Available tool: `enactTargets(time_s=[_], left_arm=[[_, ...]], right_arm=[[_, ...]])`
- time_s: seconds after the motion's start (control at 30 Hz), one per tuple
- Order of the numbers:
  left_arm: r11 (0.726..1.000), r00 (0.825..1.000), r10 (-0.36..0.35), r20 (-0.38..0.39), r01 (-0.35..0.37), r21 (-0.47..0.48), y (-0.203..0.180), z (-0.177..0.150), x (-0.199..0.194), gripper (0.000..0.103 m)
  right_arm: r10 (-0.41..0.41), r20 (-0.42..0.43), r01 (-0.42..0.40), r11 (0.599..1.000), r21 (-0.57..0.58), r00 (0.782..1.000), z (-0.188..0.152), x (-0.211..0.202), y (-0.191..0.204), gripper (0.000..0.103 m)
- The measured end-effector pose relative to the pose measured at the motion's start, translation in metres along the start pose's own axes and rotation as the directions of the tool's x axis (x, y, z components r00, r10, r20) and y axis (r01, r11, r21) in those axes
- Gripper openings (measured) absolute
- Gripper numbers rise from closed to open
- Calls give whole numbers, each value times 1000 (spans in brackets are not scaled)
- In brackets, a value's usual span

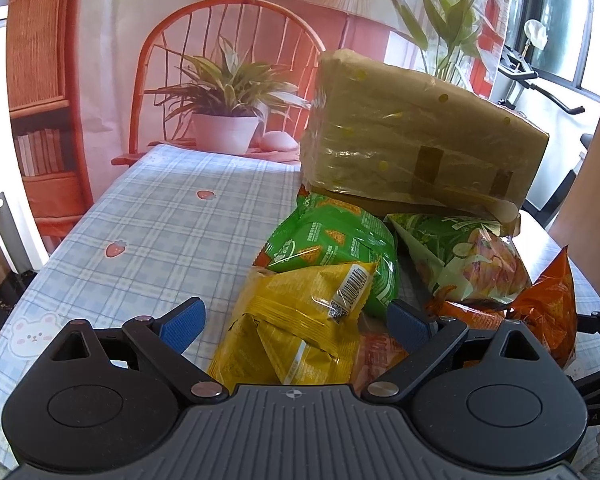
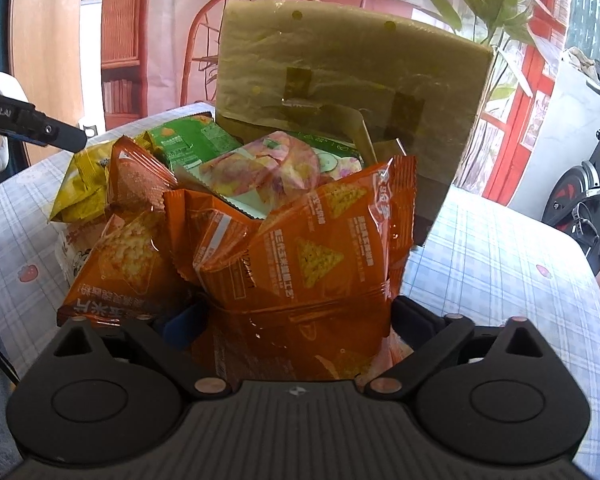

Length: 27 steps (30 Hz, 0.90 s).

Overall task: Organize snacks
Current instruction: 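Close the right tool on an orange cracker bag while the left tool grasps a yellow chip bag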

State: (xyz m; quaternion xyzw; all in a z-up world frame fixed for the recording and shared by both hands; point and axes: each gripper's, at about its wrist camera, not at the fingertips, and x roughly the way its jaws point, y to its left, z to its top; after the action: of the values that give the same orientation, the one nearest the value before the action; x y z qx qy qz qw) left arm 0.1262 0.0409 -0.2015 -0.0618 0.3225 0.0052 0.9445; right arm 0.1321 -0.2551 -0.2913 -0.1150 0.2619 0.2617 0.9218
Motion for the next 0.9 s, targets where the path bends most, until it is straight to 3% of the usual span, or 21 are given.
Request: enactTargets(time_s=[0.13,0.33,0.43,0.57,0.67,0.73,0.8,0.9], left_arm=[[1000,1000,-19,-12,19,9,7,4,10,98],[998,998,-53,-44,54,12,18,12,32,98],[993,991,-115,-71,114,-15,22,9,40,98],[981,981,-191,-27,192,19,18,1,36,98],[980,982,-180,-51,183,77,10,-5,40,98],[986,990,-123,-71,130,103,6,-8,48,98],[990,992,-104,-75,111,92,8,-9,52,99],[990,988,-131,-80,135,38,18,-9,57,98]], right_arm=[[5,5,-5,1000,8,1000,0,-3,0,87],[8,9,-8,999,38,1000,0,-5,-1,86],[10,9,-11,999,44,1000,0,-5,-1,86],[16,9,-17,998,55,1000,1,-5,-3,86],[17,5,-17,998,57,1000,2,-4,-3,86],[16,4,-17,998,58,1000,3,-4,-3,86],[16,3,-16,998,60,1000,3,-4,-3,86],[17,5,-18,997,69,1000,3,-5,-3,86]])
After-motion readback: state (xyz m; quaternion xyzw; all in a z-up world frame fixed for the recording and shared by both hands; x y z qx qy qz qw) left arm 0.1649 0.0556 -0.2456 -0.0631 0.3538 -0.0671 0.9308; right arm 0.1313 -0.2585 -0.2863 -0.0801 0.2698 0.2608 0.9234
